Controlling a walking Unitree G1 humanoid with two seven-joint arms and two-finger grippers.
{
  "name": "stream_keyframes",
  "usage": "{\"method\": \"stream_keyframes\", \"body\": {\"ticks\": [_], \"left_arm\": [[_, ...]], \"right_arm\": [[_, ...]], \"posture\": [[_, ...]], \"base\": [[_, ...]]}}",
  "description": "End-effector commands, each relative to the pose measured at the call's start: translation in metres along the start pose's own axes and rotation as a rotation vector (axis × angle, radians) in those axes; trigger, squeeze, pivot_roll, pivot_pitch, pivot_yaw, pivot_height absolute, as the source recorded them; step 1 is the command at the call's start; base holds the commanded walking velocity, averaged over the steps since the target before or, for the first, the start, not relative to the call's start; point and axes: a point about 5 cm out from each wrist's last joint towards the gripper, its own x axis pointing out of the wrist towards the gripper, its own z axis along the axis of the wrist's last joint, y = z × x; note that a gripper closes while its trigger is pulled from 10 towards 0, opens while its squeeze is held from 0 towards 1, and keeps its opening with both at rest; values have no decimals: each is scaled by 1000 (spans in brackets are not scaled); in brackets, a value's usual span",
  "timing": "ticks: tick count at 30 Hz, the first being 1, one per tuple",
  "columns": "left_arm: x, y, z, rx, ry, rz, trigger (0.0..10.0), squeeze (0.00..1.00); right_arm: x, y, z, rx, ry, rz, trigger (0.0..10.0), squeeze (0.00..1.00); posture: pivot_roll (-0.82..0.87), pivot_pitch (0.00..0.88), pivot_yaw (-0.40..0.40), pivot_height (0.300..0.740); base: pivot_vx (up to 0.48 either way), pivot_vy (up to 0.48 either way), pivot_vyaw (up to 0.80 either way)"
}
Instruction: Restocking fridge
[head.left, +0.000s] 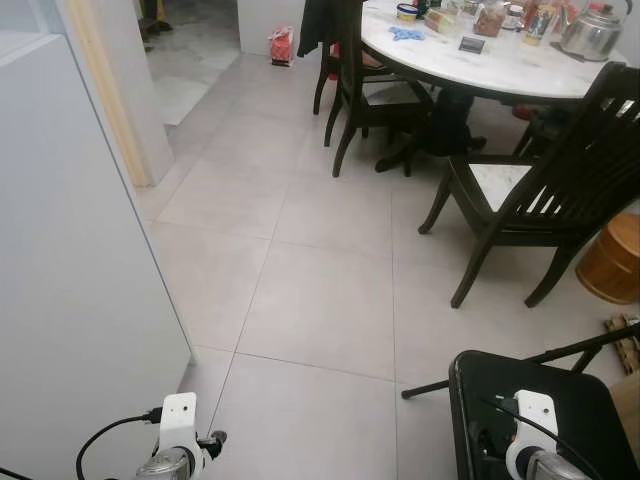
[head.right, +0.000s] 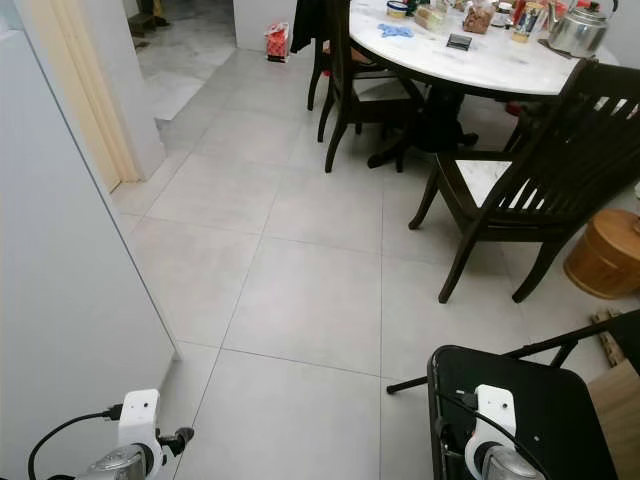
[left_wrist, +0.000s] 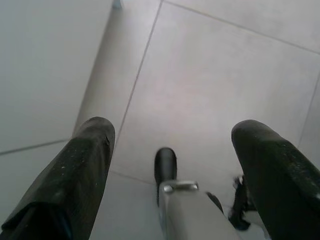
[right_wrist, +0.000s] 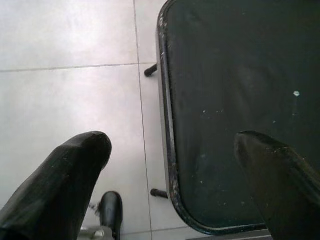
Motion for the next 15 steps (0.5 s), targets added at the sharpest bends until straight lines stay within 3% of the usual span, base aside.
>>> {"method": "stream_keyframes", "body": {"ticks": [1,5,6,8,12,15], "left_arm": [[-1,2,-5,10,7,12,10000,0],[-3,14,5,19,-109,32,10000,0],[-4,27,21,38,-191,40,10000,0],[-5,31,30,47,-237,37,10000,0],[-7,25,87,55,-441,40,10000,0],[-11,20,99,59,-530,23,10000,0]], "right_arm": [[-1,-2,-1,14,-11,-12,10000,0],[-1,2,0,83,-90,-6,10000,0],[-1,4,-2,106,-112,-2,10000,0],[-1,4,-3,99,-116,-1,10000,0],[-3,3,-11,86,-130,-14,10000,0],[-6,-2,-17,58,-149,-51,10000,0]], "posture": [[88,0,-80,740],[46,0,-14,740],[23,0,11,740],[15,0,24,740],[-3,0,56,740],[-14,0,66,740]], "base": [[0,0,0],[0,0,0],[0,0,0],[0,0,0],[0,0,0],[0,0,0]]}}
